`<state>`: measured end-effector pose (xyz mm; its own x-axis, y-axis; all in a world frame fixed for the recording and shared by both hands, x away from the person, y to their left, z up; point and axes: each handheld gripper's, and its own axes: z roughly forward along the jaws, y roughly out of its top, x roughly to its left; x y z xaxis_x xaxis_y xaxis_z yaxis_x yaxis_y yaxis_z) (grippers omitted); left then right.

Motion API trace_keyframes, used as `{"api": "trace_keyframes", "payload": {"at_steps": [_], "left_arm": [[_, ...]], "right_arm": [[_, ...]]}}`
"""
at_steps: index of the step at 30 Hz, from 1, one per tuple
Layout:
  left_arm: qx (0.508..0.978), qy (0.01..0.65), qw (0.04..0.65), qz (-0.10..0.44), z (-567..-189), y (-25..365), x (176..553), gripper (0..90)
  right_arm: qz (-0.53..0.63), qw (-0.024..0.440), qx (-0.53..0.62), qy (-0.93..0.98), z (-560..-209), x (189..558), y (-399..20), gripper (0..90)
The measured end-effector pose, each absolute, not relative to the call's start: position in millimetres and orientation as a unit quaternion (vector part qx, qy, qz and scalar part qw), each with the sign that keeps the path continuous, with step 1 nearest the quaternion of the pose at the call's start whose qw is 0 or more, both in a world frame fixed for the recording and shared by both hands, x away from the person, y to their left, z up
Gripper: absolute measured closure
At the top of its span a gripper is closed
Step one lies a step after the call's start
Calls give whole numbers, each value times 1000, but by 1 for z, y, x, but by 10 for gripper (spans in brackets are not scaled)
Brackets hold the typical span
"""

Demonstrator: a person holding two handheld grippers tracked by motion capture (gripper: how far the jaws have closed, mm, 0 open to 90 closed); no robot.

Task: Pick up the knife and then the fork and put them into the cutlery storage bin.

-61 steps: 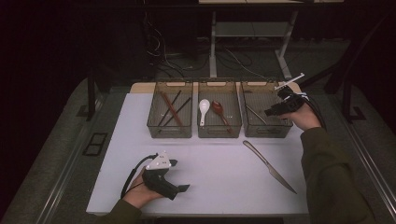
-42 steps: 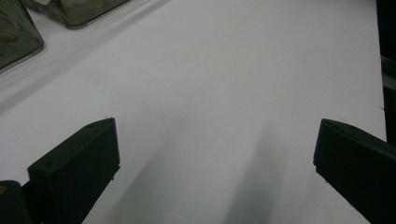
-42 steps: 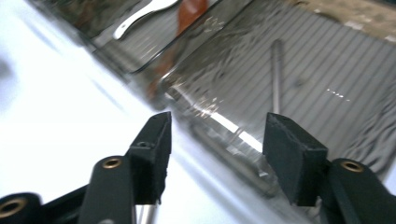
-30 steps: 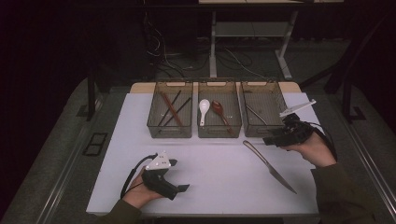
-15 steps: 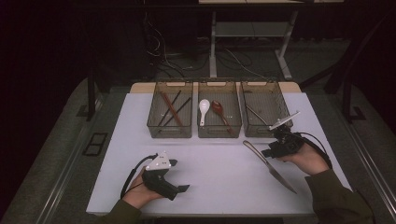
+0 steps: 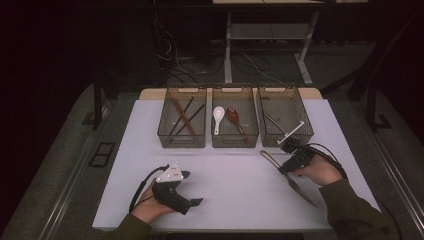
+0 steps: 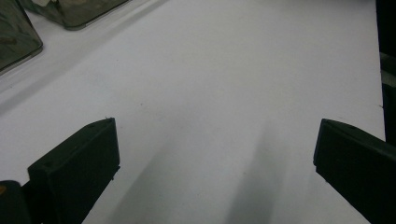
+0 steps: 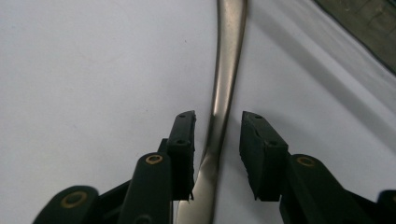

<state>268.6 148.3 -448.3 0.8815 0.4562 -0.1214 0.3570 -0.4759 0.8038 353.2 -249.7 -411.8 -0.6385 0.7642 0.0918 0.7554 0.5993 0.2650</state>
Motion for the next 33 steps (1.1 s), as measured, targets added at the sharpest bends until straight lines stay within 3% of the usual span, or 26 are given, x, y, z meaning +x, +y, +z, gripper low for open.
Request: {"api": "trace_keyframes", "payload": {"at_steps": [12,33], "left_arm": [[858,237,453,54,-449,148,269,0],[858,237,452,53,-449,148,269,0]], "right_arm": [[92,14,418,904,-420,360,-236,748],[52,26,385,921,-419,363,-224,798]]}}
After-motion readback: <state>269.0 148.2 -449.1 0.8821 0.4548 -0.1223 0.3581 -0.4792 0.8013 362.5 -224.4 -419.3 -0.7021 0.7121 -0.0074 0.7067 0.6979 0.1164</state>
